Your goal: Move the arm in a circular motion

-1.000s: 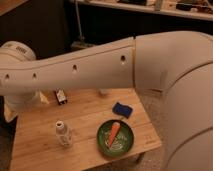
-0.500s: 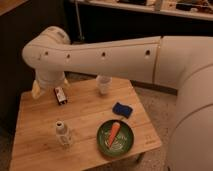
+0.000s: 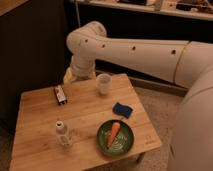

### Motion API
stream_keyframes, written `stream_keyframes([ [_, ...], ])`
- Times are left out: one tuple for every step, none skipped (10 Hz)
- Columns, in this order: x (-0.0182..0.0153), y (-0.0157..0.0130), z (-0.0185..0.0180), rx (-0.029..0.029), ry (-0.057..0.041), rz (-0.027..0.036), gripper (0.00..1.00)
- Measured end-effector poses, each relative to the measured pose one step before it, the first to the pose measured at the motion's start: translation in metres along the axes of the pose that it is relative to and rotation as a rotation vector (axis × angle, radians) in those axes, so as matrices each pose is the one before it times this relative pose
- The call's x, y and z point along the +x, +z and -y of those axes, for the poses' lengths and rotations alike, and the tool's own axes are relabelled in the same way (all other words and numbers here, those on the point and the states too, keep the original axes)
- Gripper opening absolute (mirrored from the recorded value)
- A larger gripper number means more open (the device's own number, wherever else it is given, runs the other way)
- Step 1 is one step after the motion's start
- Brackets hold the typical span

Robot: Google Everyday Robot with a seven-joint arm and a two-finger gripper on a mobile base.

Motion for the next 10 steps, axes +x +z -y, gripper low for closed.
stream_keyframes([
  [0.00694,-0.00333,0.02757,0.01519,0.04310,-0.00018,0.80],
  [0.00972,-0.00433,0.02591,0.01432,0.04027,0.00136,0.80],
  [0.01318,-0.00873,0.02471,0.01185,0.03882,0.00728,0.80],
  [0.01083,-0.00923,0.01625,0.00577,0.02906,0.00738,0.80],
  [0.01229,-0.00915,0.00674,-0.00091,0.00993,0.00625,0.80],
  [0.01253,-0.00812,-0.00099,-0.00430,-0.00584,0.00535,0.80],
  [0.01492,-0.00819,-0.00616,-0.00401,-0.01217,0.00521,0.80],
  [0.01313,-0.00454,-0.01005,-0.00203,-0.00504,-0.00052,0.80],
  [0.02289,-0.00412,-0.02691,-0.00072,-0.00221,-0.01112,0.80],
  [0.01331,-0.00006,-0.01630,0.00021,0.00266,-0.00900,0.80],
])
